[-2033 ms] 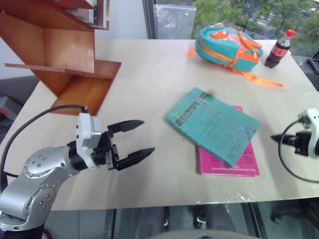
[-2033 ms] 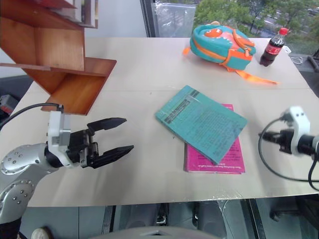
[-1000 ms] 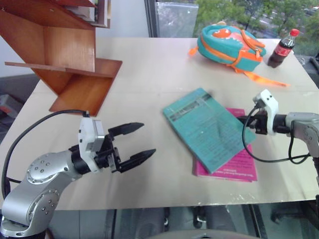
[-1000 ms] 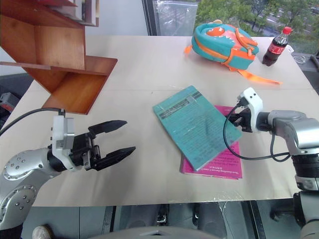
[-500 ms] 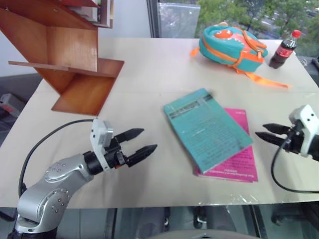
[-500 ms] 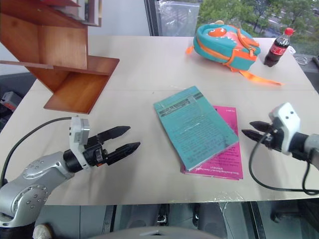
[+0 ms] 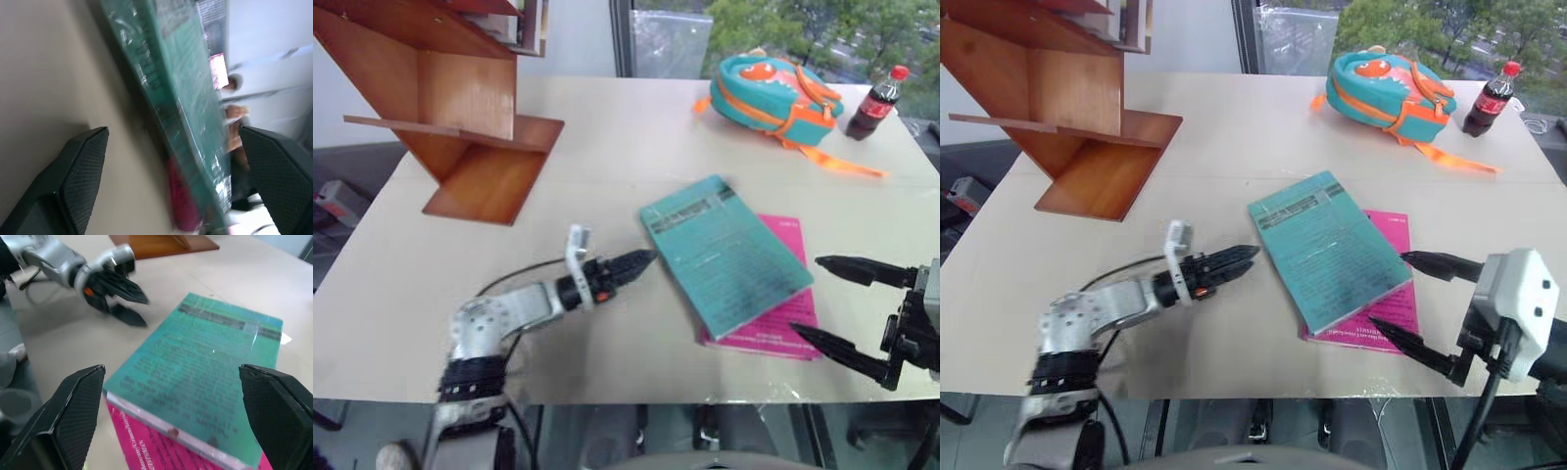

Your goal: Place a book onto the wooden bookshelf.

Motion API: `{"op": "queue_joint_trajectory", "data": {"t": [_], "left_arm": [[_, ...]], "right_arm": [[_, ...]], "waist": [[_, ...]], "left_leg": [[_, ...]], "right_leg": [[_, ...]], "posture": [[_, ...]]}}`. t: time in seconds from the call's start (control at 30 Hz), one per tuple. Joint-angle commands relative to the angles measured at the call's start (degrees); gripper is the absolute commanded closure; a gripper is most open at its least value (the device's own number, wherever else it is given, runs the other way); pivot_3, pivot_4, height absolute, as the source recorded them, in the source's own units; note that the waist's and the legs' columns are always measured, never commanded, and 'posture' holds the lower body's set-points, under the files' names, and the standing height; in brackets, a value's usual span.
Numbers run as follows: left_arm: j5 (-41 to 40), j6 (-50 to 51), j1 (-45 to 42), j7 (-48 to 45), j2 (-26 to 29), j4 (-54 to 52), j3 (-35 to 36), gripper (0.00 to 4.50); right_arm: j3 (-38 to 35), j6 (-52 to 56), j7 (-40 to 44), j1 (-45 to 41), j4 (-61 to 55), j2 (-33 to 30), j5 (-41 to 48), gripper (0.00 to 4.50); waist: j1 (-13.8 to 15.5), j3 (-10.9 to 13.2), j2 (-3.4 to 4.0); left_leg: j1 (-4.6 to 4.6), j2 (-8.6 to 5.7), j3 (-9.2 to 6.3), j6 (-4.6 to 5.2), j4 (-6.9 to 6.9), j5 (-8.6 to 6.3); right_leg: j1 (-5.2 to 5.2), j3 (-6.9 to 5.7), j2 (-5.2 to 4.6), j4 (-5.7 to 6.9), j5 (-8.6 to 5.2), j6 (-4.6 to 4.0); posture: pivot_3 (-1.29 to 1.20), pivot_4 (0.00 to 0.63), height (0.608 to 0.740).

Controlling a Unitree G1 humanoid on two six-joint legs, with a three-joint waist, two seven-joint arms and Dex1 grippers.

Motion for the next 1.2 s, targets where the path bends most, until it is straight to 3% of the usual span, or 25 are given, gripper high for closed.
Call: {"op": "queue_joint_trajectory", "data": {"t": [0.03, 0.27, 0.37, 0.6, 0.67, 0.83, 0.93, 1.07, 1.13, 1.2], "left_arm": [[-2.5, 1.5, -1.8, 4.7, -4.0, 3.1, -1.5, 0.0], [0.7, -0.4, -7.5, 7.1, -12.2, 12.0, -1.3, 0.0], [1.4, 0.1, -9.1, 6.6, -13.8, 14.0, -0.3, 0.76], [-0.3, 2.3, -9.5, 6.1, -13.0, 13.3, 2.1, 3.91], [-1.2, 3.5, -9.6, 4.3, -10.4, 10.0, 3.1, 4.46], [-1.2, 3.5, -11.7, -1.5, 0.5, -1.9, 5.4, 4.46], [2.8, 2.8, -14.1, -7.9, 10.2, -10.9, 4.7, 4.46], [22.2, -12.1, -13.6, -25.0, 24.5, -22.8, -1.5, 4.46], [41.2, -33.3, -14.5, -33.8, 31.1, -24.8, -6.3, 4.46], [53.2, -48.5, -16.5, -39.8, 34.3, -23.2, -9.2, 4.46]], "right_arm": [[-0.2, -2.1, -3.2, 0.4, -2.2, -0.9, 2.2, 0.02], [0.7, -4.9, -7.2, 2.5, -2.4, -3.4, 4.1, 0.02], [0.9, -6.1, -8.6, 3.6, -2.4, -4.3, 4.7, 0.0], [3.6, -8.2, -10.4, 4.3, -2.3, -3.9, 2.7, 0.0], [5.5, -9.0, -10.5, 3.3, -1.7, -3.6, 1.5, 0.0], [10.9, -11.5, -9.8, -0.9, 1.7, -2.8, -1.0, 0.0], [14.9, -13.2, -9.0, -5.0, 4.9, -2.1, -2.2, 0.0], [20.5, -14.8, -7.6, -11.0, 9.4, -0.9, -3.9, 0.0], [24.7, -15.9, -6.1, -14.6, 12.3, -0.3, -5.8, 0.0], [27.3, -16.7, -4.9, -17.1, 14.2, 0.4, -7.0, 0.0]], "waist": [[0.0, 0.0, -0.03], [0.2, -0.1, -0.06], [0.2, -0.1, -0.06], [0.1, -0.2, -0.06], [0.0, -0.2, -0.07], [-0.8, -0.1, -0.18], [-0.9, 0.0, -0.27], [-1.1, 0.0, -0.23], [-1.0, 0.1, -0.21], [-0.9, 0.1, -0.13]], "left_leg": [[0.0, 0.0, 0.0, 0.0, 0.0, 0.0], [0.11, -0.04, -0.01, 0.0, 0.03, 0.01], [0.13, -0.05, -0.02, 0.0, 0.03, 0.01], [0.13, -0.04, -0.03, 0.0, 0.04, 0.01], [0.13, -0.04, -0.03, 0.0, 0.04, 0.01], [0.07, 0.09, -0.02, -0.03, 0.03, 0.03], [0.06, 0.07, -0.02, -0.04, 0.02, 0.03], [0.05, -0.04, 0.02, -0.05, -0.05, 0.02], [0.05, -0.08, 0.02, -0.05, -0.09, 0.02], [0.0, -0.07, 0.0, -0.07, -0.12, 0.02]], "right_leg": [[0.01, 0.0, 0.0, 0.0, 0.0, 0.0], [0.13, -0.02, 0.01, 0.02, -0.01, 0.02], [0.17, -0.03, 0.01, 0.02, -0.01, 0.02], [0.17, -0.03, 0.0, 0.02, -0.01, 0.02], [0.17, -0.03, 0.01, 0.02, -0.01, 0.02], [0.04, -0.01, 0.14, 0.03, -0.01, 0.01], [0.04, -0.01, 0.11, 0.02, -0.01, 0.0], [0.02, 0.0, 0.09, -0.1, -0.01, 0.01], [0.03, 0.01, 0.08, -0.16, -0.01, 0.01], [0.01, -0.06, 0.16, -0.26, 0.0, -0.01]], "posture": [[0.0, 0.15, 0.74], [0.0, 0.15, 0.74], [0.0, 0.15, 0.74], [0.0, 0.15, 0.74], [0.0, 0.15, 0.74], [0.0, 0.15, 0.74], [0.0, 0.15, 0.74], [0.0, 0.15, 0.74], [0.0, 0.15, 0.74], [0.0, 0.15, 0.74]]}}
